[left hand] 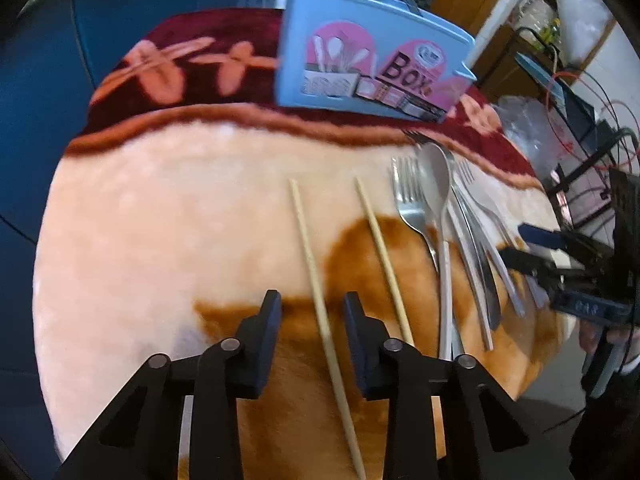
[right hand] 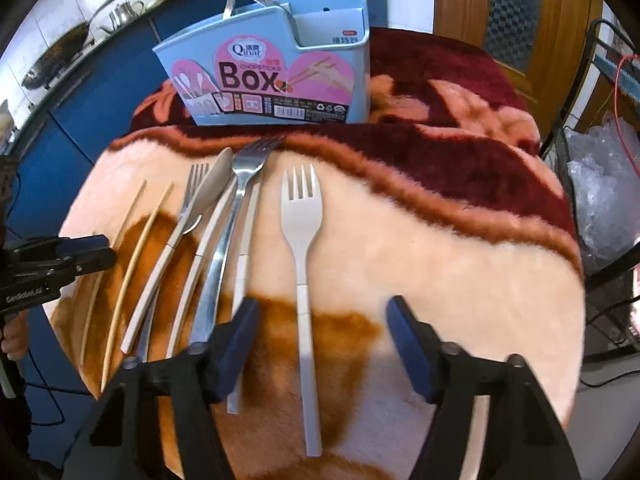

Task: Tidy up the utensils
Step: 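Grasp a wooden chopstick with the left tool while the right tool grasps the white plastic fork, then carry the chopstick and white fork to the caddy and release them inside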

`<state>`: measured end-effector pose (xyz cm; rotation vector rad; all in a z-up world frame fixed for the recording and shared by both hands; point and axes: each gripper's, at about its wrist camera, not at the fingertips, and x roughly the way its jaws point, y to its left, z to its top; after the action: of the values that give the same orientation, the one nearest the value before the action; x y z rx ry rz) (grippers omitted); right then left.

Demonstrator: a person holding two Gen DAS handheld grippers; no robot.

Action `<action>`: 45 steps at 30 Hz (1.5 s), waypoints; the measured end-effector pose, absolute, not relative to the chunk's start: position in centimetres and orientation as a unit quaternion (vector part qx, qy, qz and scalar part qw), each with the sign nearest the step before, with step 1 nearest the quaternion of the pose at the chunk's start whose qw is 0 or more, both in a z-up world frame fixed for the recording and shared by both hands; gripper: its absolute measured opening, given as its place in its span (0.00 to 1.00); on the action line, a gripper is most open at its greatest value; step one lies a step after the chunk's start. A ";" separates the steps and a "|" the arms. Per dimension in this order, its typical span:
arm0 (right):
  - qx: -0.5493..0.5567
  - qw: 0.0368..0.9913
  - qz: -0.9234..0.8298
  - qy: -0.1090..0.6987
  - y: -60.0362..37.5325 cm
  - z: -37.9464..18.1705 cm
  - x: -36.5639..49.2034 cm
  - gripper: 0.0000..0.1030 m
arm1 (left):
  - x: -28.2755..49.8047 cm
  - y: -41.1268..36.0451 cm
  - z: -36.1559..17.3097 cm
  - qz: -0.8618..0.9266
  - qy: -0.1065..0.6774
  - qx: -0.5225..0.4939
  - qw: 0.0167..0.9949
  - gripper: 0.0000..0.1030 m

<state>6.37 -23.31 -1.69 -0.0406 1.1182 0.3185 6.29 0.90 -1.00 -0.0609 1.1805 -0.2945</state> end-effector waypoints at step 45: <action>0.115 0.905 0.196 0.360 -25.0 2.8 3.5 0.08 | 4.8 0.6 5.0 -0.204 0.379 -0.103 0.897 0.04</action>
<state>3.48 -25.03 2.76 0.2369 0.7430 0.4050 4.83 0.55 4.98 -0.2126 0.7848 -0.4229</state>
